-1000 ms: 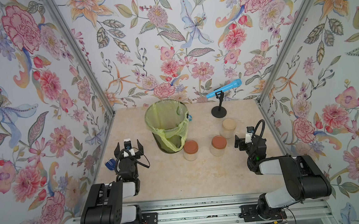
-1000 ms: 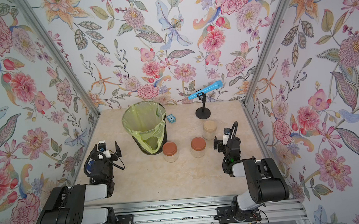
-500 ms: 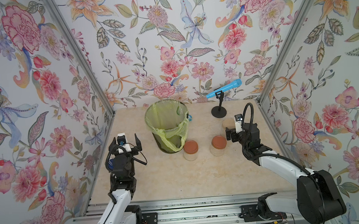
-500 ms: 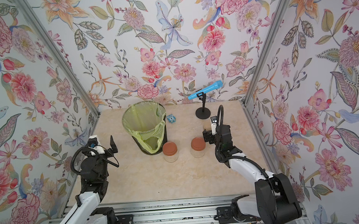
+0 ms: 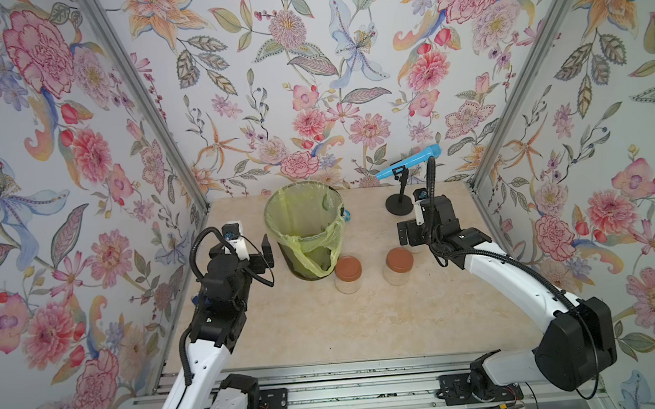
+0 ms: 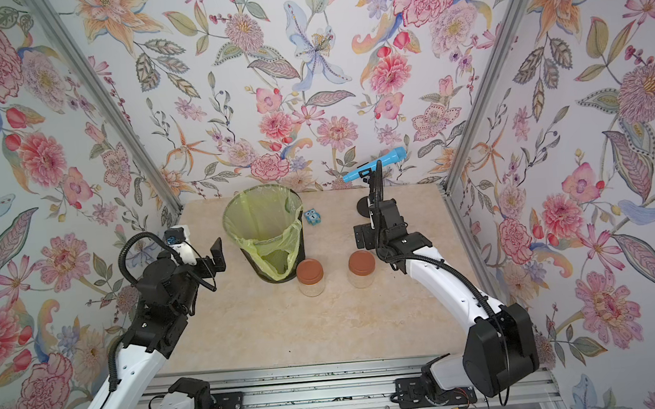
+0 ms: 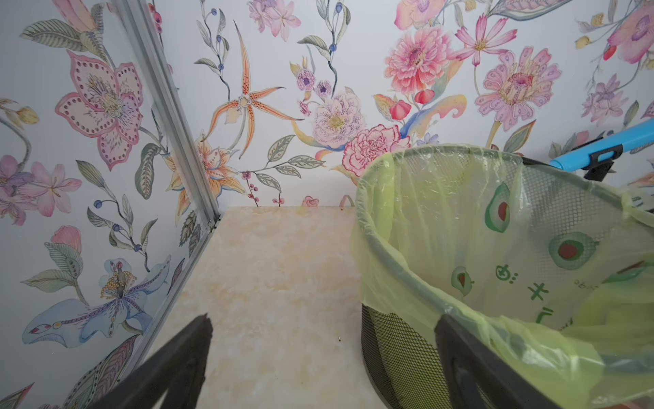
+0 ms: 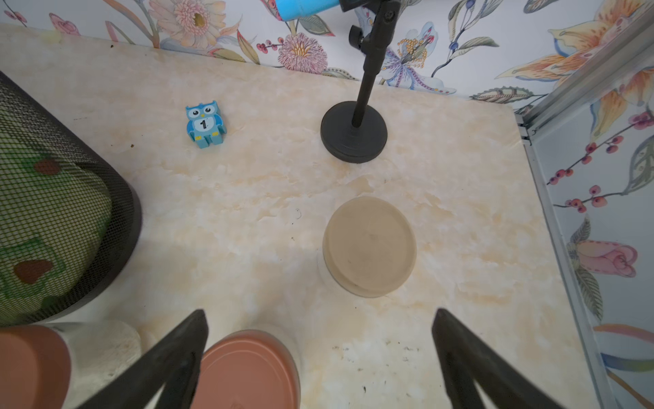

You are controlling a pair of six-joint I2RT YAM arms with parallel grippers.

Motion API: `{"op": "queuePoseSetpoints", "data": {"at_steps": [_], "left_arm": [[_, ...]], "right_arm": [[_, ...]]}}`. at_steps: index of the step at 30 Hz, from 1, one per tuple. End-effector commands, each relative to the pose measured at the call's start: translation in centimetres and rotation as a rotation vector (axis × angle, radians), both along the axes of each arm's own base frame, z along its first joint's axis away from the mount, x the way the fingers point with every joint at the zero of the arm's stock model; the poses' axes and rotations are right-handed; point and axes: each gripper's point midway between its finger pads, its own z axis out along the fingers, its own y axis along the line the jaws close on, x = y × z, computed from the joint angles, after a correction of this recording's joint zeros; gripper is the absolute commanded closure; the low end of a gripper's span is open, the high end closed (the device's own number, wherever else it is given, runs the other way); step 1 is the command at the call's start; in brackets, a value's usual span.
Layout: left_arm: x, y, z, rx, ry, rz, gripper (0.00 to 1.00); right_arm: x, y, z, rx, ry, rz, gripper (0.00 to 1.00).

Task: Empty moldy rice from jars
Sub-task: Pick up the jar from the center of the board.

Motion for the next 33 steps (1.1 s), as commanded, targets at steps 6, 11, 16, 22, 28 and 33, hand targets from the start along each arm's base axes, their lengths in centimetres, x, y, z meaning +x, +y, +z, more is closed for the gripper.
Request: {"op": "queuePoseSetpoints", "data": {"at_steps": [6, 11, 16, 22, 28, 33], "left_arm": [[-1.4, -3.3, -1.1, 0.055, 0.239, -0.123, 0.0], [-1.6, -6.4, -0.9, 0.085, 0.314, -0.221, 0.0], [-1.5, -10.4, -0.8, 0.137, 0.367, -0.318, 0.0], [-1.3, -15.4, -0.6, 0.199, 0.368, -0.417, 0.0], [-1.9, -21.1, -2.3, 0.284, 0.401, -0.567, 0.0], [-1.7, -24.3, -3.7, 0.27, 0.429, -0.65, 0.0]], "right_arm": [[-2.0, 2.6, -1.7, 0.03, 0.268, 0.001, 0.0], [-2.3, 3.1, -2.5, 0.04, 0.379, -0.024, 0.0], [-2.8, 3.8, -3.5, 0.037, 0.5, -0.035, 0.0], [-3.6, 3.9, -5.7, 0.018, 0.635, -0.075, 0.0], [-4.2, 3.9, -7.5, 0.005, 0.703, -0.103, 0.0], [-4.6, 3.7, -9.1, -0.018, 0.743, -0.118, 0.0]]}}
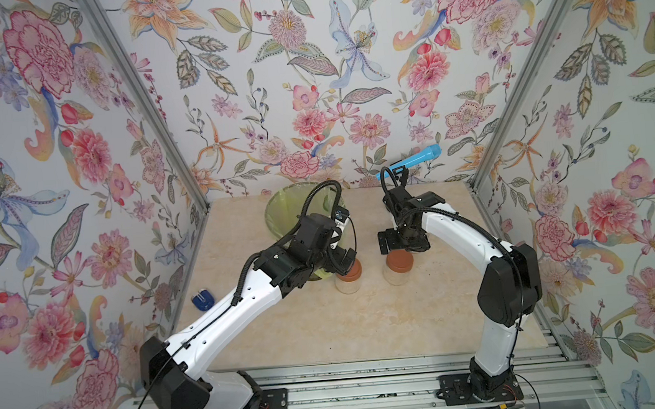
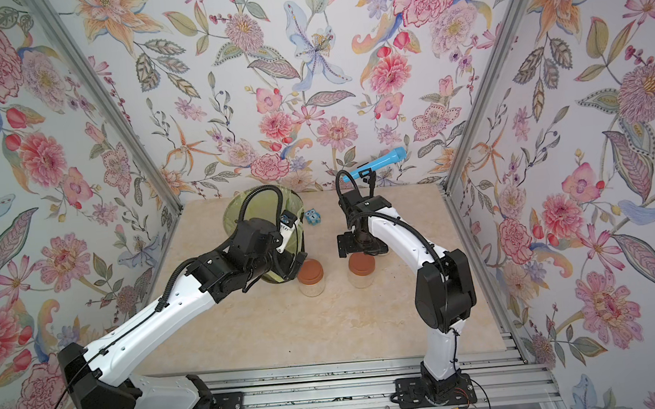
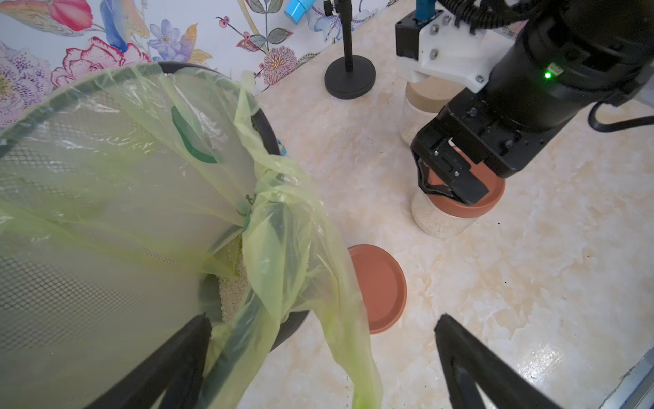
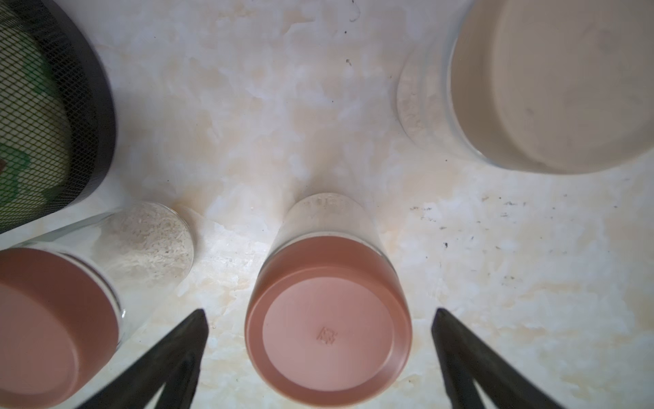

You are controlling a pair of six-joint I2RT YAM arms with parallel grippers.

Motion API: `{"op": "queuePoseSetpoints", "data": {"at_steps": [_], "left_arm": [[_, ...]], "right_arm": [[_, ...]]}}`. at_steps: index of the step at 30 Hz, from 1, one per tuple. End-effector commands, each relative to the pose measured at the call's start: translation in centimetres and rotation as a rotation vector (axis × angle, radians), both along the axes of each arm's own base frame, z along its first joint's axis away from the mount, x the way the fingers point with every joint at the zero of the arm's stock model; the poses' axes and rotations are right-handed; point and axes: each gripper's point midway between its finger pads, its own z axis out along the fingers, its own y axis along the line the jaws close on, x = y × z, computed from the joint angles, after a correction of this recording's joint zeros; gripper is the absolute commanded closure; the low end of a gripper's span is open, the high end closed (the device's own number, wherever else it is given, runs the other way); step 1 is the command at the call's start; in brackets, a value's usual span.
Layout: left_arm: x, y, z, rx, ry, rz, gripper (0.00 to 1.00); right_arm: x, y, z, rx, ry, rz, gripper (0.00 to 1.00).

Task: Empty moldy rice from jars
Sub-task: Pick up the jar from the center of the board.

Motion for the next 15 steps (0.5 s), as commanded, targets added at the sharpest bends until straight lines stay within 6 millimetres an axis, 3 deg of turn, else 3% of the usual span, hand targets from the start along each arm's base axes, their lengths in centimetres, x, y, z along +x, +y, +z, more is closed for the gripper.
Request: {"op": "queuePoseSetpoints", "data": {"at_steps": [1, 7, 15], "left_arm": [[-0.4, -2.2, -0.3, -0.03, 0.035, -0.064, 0.0], [0.0, -3.8, -2.3, 0.006, 0.08, -0.087, 0.0], [0.2, -5.4, -1.5, -0.012, 0.048, -0.109, 0.0]], "right_arm": [[-1.3, -0.2, -1.4, -0.025, 0.073, -0.018, 0.0], [-1.6, -0.4, -3.6, -0.061, 0.125, -0.015, 0.0], [-2.2, -0.4, -4.9, -0.08, 0.154, -0.007, 0.0]]}}
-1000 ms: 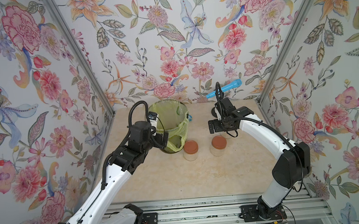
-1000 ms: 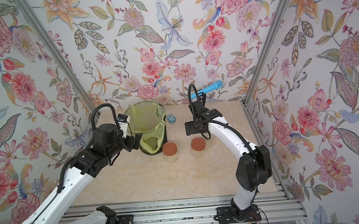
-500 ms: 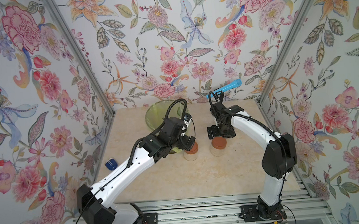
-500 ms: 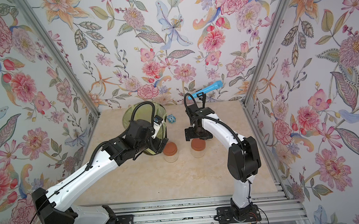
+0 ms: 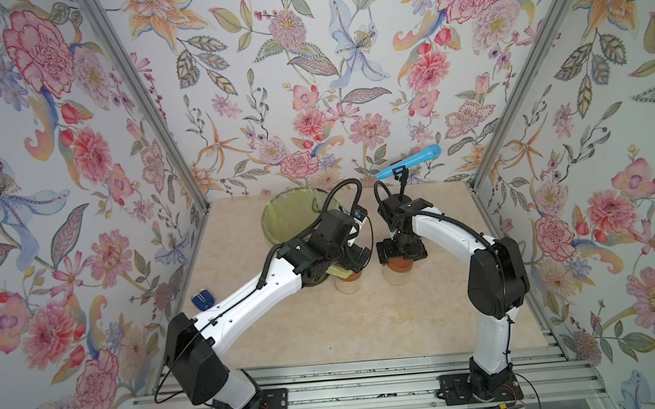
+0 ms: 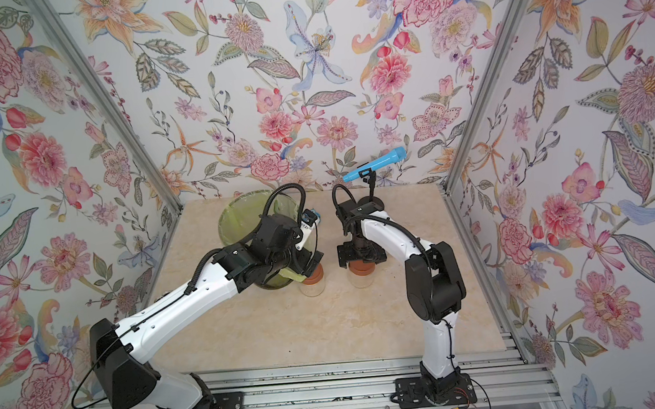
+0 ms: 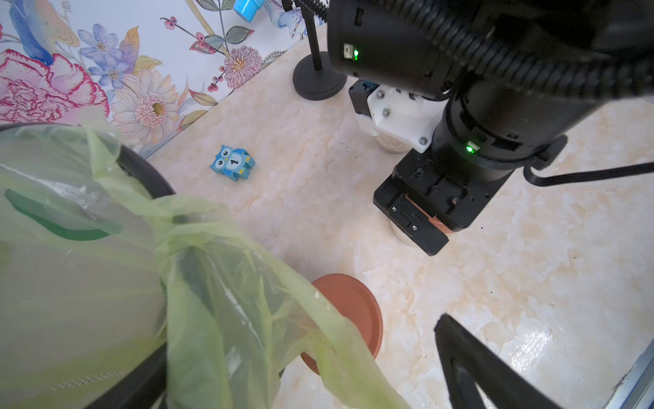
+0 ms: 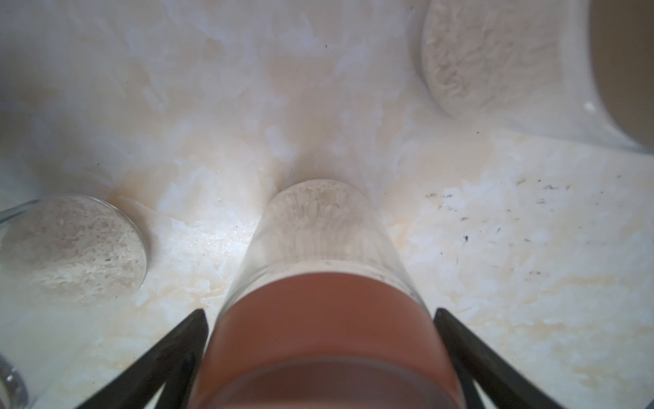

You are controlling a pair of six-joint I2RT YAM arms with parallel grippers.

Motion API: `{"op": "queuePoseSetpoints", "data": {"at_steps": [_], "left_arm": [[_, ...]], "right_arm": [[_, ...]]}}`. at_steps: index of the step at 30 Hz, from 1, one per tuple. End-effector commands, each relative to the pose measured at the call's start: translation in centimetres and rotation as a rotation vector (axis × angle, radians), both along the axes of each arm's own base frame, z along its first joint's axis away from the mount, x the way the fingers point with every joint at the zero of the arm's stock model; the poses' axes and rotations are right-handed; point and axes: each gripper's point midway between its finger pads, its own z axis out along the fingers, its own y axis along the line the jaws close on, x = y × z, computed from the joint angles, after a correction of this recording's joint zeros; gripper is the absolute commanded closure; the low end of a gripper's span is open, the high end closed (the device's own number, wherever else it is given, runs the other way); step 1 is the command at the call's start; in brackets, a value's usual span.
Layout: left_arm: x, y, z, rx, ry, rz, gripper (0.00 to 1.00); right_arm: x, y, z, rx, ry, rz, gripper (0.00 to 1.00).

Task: Empty moldy rice from jars
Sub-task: Pick up the jar from the center of the board.

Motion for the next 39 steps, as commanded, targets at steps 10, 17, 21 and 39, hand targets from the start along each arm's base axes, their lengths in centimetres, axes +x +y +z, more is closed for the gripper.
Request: {"op": "queuePoseSetpoints", "data": {"at_steps": [10, 17, 21, 39], "left_arm": [[-0.1, -0.7, 1.8, 0.005, -0.025, -0.021, 0.0], [0.7, 0.6, 4.5, 0.045, -0.111, 0.024, 0.0], [1.2, 1.2, 5.6, 0.074, -0.137, 0.051, 0.0], [0.4, 1.4, 9.6, -0.046, -0.117, 0.091, 0.0]], "right_arm": [[-1.6, -0.6, -1.3, -0.035, 0.055, -0.008, 0.0], [-1.6, -0.5, -0.9, -0.029, 0.048, -0.004, 0.0], [-1.7, -0.8, -1.4, -0.04, 0.057, 0.001, 0.0], [-1.7, -1.3, -2.3, -0.043, 0.036, 0.016, 0.7]]}}
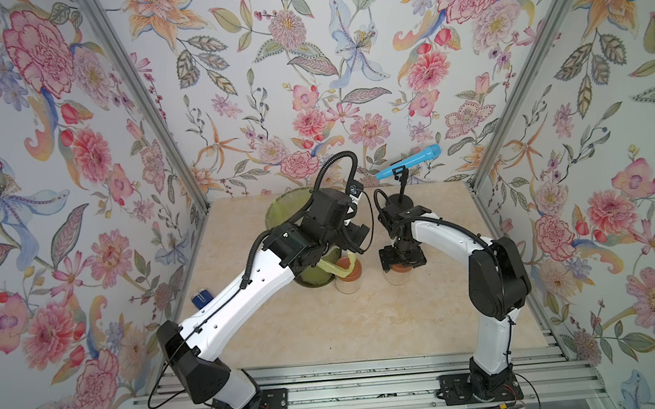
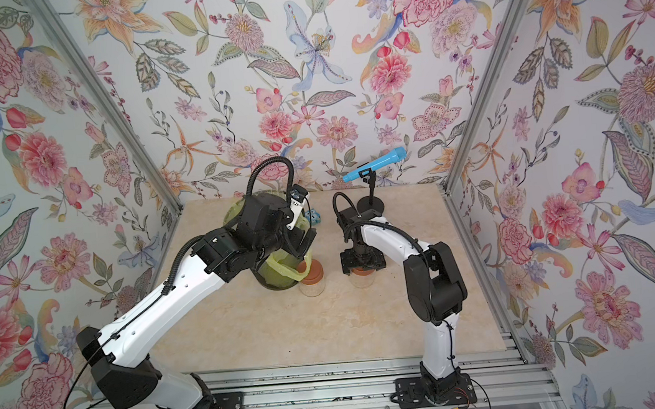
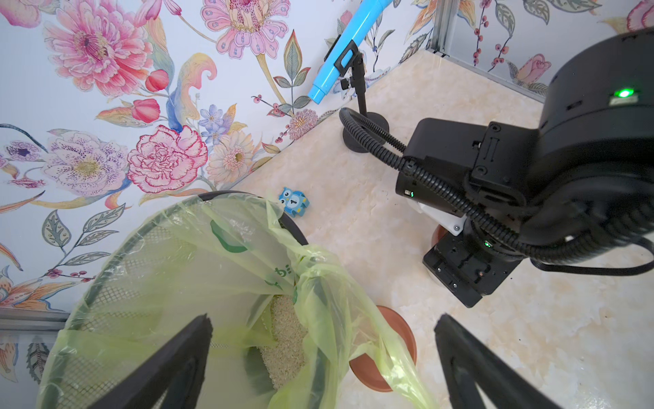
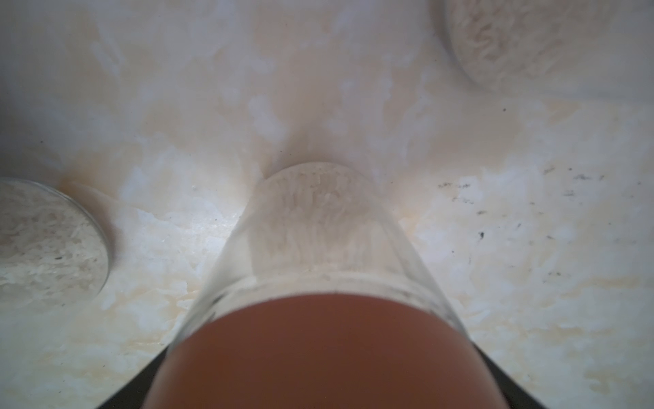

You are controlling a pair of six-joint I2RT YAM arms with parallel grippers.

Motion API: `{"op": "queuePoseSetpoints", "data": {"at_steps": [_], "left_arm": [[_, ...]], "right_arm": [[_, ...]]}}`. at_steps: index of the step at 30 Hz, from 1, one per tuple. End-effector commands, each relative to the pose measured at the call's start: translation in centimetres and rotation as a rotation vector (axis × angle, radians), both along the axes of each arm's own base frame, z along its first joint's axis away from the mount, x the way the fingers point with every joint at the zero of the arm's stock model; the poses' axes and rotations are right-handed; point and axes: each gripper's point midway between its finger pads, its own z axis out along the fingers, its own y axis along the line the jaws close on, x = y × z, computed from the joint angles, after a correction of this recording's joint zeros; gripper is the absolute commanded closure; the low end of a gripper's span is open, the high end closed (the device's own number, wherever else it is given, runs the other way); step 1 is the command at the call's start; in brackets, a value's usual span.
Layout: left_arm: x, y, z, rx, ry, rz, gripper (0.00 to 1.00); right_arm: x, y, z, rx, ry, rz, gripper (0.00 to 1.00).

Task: Empty moldy rice from jars
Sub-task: Pick up the jar from the center of the board.

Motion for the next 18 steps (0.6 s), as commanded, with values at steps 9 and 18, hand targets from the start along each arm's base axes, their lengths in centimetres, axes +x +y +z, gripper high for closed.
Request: {"op": "queuePoseSetpoints", "data": {"at_steps": [9, 18], "left_arm": [[-2.1, -0.3, 0.7, -0.078, 0.018, -0.062, 0.0], [-4.0, 0.2, 1.0, -0.215, -0.014, -0.103, 0.0]], "right_arm": [[0.1, -0.4, 3.9, 0.062, -0.071, 0.014, 1.0], [-1.5, 0.0, 7.5, 0.091, -0.112, 0.048, 1.0]]}}
